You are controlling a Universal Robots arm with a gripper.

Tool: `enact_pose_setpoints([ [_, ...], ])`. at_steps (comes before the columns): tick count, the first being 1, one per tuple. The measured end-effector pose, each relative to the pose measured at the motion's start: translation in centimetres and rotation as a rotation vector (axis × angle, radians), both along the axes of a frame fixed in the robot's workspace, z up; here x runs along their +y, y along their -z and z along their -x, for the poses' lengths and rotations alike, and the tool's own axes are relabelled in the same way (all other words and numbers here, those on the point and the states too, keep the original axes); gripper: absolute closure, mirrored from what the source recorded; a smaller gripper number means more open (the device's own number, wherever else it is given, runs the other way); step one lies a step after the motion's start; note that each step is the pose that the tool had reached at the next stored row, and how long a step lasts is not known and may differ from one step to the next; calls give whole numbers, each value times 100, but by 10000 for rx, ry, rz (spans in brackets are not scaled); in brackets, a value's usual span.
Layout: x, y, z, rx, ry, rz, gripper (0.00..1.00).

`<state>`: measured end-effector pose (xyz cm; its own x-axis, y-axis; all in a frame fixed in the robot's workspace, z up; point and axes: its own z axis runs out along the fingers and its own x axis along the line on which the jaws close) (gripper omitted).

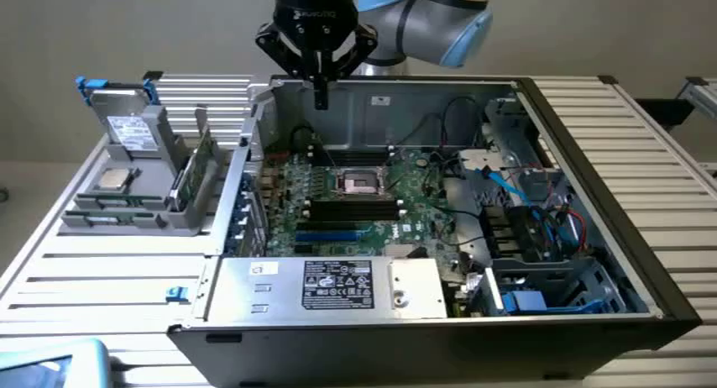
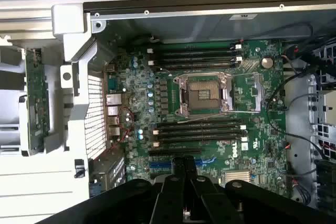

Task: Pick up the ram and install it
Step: 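Reach for the ram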

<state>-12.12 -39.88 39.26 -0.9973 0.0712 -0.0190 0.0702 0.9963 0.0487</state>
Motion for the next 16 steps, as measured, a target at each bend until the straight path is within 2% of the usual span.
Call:
enact_pose_setpoints([
  [16, 1, -1, 28, 1, 1, 2, 89],
])
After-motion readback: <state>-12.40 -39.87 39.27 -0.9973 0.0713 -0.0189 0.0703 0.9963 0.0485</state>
